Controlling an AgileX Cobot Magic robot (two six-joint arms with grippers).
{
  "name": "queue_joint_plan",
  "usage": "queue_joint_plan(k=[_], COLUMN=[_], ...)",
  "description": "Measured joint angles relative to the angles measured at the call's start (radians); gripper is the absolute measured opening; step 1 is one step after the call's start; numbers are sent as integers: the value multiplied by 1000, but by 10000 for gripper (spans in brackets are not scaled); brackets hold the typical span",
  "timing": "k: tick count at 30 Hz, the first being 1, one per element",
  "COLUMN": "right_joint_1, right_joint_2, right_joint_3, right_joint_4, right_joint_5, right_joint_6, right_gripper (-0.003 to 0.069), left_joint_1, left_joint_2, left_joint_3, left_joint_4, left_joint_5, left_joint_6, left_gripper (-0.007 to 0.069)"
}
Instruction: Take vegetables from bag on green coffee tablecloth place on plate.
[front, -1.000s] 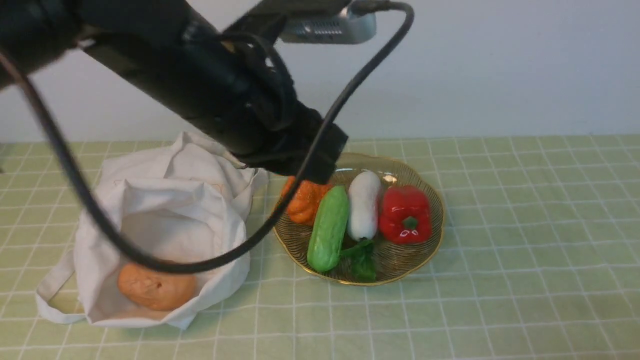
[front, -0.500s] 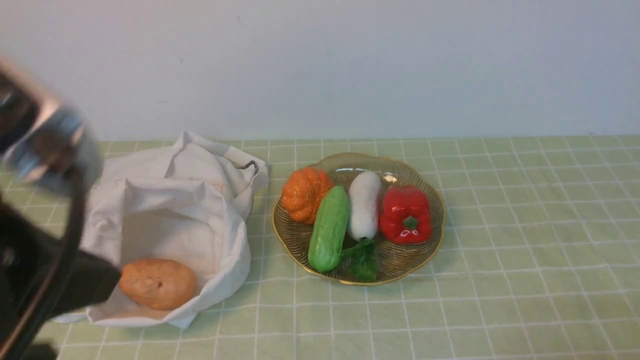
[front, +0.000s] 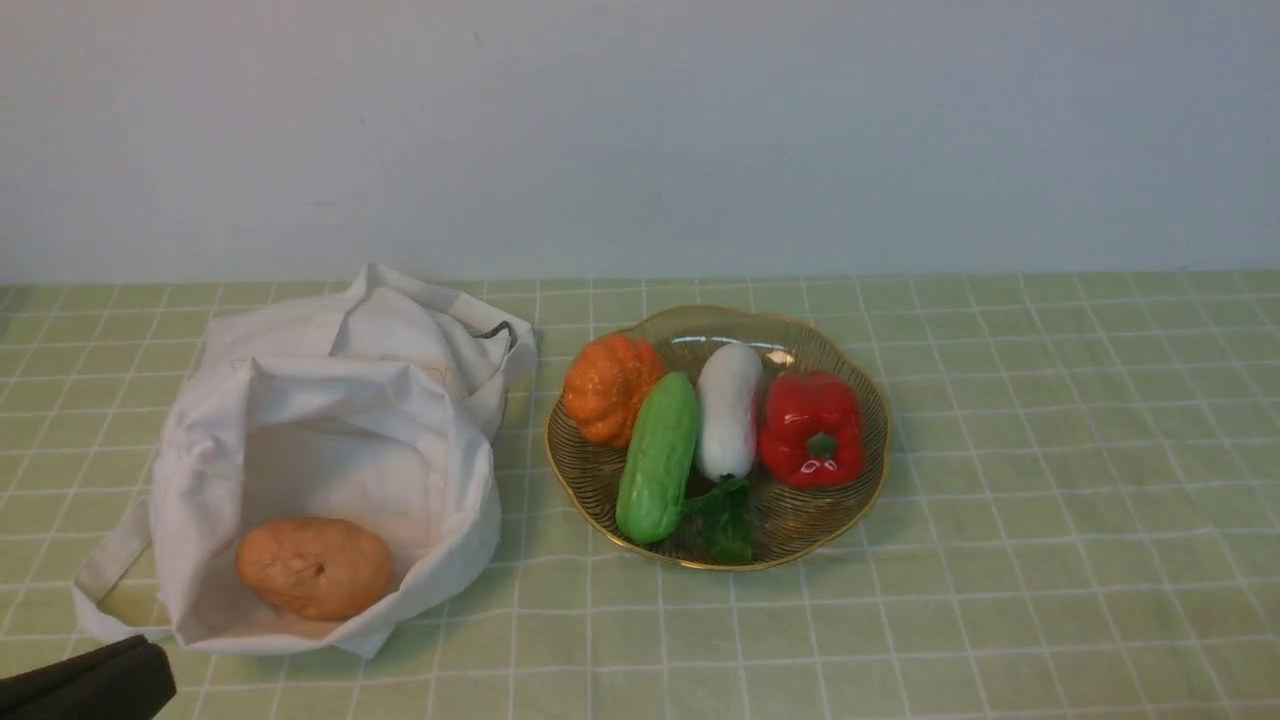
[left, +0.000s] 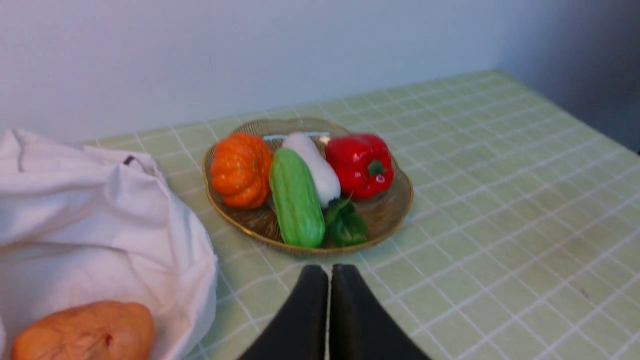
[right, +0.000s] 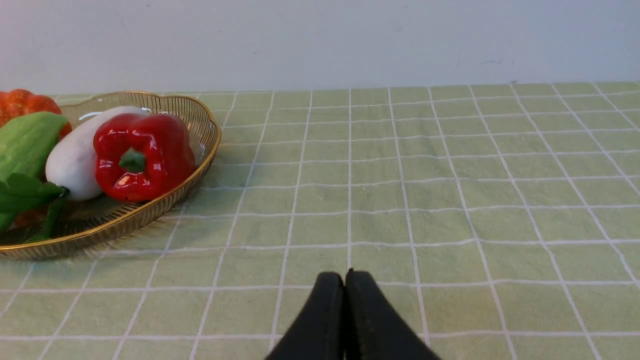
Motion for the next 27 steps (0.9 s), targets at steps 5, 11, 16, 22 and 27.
queue_joint_plan(k=[5,11,16,22,27], right_joint_1=[0,0,0,0,0], right_joint_2=[0,0,0,0,0], right_joint_3=[0,0,0,0,0], right_joint_4=[0,0,0,0,0], right_joint_5=[0,0,0,0,0], right_joint_6=[0,0,0,0,0], right_gripper=[-15,-15,-15,-15,-15], left_joint_1=[0,0,0,0,12], left_joint_2=[-6,-6,-6,-6,-6], left_joint_3=[68,82,82,83,136], left_joint_4=[-3,-4,-4,-5,25], left_joint_5=[-90,-94,-94,-94,-123], left_joint_6=[-3,-3,-3,-3,9], left_gripper=[-5,-5,-5,-5,-5])
